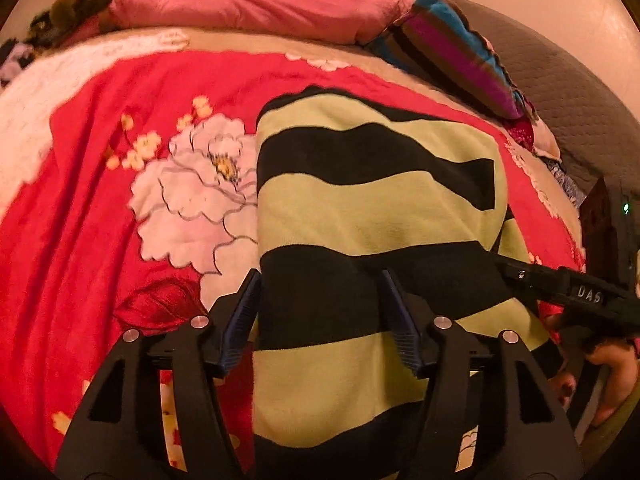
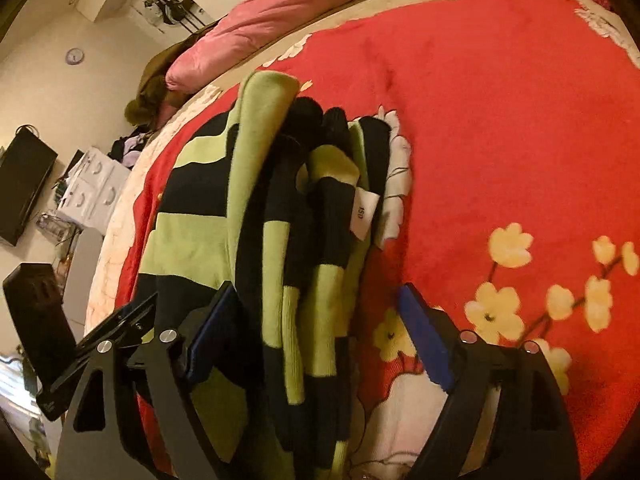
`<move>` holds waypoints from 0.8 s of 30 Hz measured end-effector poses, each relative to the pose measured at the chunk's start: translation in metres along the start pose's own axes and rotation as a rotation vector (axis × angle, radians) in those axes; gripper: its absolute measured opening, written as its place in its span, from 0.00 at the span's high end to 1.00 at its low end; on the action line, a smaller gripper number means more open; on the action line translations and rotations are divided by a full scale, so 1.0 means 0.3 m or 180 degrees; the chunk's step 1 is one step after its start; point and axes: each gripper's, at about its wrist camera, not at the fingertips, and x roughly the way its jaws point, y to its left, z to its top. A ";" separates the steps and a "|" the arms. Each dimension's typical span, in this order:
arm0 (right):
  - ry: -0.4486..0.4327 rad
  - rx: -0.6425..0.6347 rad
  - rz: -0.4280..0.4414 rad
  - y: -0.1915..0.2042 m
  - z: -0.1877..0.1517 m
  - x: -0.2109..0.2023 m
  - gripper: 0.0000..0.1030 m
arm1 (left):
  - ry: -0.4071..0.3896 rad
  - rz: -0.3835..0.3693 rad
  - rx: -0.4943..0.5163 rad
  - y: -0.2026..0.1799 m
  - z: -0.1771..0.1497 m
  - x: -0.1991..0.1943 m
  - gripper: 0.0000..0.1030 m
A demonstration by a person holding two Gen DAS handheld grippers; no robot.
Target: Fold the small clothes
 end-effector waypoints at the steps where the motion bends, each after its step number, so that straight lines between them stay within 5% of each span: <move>1: 0.0017 -0.0022 0.0109 0.004 0.004 0.003 0.42 | 0.0018 -0.0058 -0.0060 0.010 0.001 0.004 0.53; 6: -0.0018 -0.0215 0.0190 0.052 0.017 -0.042 0.54 | -0.0090 -0.0138 -0.0005 -0.007 0.009 -0.037 0.72; 16: -0.0124 -0.0266 0.0395 0.109 -0.008 -0.128 0.56 | -0.0255 -0.0103 0.0176 -0.053 0.003 -0.151 0.74; 24: -0.0014 -0.0432 0.0389 0.198 -0.038 -0.123 0.56 | -0.0306 -0.0024 -0.0050 0.003 -0.009 -0.211 0.74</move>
